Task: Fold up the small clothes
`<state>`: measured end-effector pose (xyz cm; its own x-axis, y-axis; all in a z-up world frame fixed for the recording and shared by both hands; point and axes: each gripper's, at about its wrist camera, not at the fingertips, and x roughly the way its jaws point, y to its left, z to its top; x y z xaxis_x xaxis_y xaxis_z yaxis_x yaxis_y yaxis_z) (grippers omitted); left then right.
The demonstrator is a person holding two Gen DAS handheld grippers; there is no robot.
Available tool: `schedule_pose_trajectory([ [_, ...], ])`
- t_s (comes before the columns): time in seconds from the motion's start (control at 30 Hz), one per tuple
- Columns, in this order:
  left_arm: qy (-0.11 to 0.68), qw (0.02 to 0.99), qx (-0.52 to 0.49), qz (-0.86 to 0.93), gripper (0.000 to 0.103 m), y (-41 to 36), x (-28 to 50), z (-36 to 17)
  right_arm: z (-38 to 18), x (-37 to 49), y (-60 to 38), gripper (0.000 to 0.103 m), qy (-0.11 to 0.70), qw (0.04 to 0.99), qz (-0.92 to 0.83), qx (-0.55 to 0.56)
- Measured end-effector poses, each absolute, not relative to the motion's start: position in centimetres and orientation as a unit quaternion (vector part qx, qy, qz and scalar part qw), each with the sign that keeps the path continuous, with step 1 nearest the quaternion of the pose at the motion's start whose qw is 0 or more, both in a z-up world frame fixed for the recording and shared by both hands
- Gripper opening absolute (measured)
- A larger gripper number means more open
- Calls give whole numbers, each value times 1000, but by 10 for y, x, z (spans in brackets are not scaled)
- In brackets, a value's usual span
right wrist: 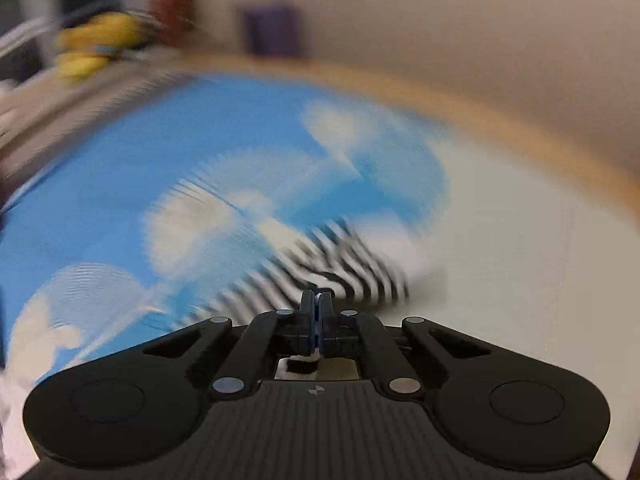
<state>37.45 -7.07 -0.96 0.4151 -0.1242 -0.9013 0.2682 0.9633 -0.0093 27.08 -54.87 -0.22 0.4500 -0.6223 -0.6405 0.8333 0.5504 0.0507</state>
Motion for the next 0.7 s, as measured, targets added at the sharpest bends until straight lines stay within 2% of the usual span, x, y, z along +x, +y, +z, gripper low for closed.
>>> schedule_pose_trajectory([
  [0.07,525,842,60,-110,59,-62,376,-5,24,290,-487,0,247,894,-366,81],
  [0.17,519,849,38,-88,61,-45,380,2,44,304,-381,1,218,968,-124,-33],
  [0.2,518,851,29,-80,61,-38,382,4,44,303,-349,1,221,973,-27,-63],
  [0.27,519,853,8,-63,62,-24,388,6,36,293,-296,9,251,952,132,-111],
  [0.33,524,850,-11,-48,62,-12,393,5,24,286,-267,12,296,923,203,-139],
  [0.37,527,849,-18,-44,62,-8,395,5,18,285,-260,13,316,912,218,-145],
  [0.43,531,845,-32,-42,62,-2,399,5,10,288,-260,29,351,899,217,-144],
  [0.53,531,845,-38,-45,62,-3,400,5,9,302,-280,40,381,905,159,-98],
  [0.7,537,841,-41,-49,62,-11,400,-2,-8,333,-340,49,440,897,2,36],
])
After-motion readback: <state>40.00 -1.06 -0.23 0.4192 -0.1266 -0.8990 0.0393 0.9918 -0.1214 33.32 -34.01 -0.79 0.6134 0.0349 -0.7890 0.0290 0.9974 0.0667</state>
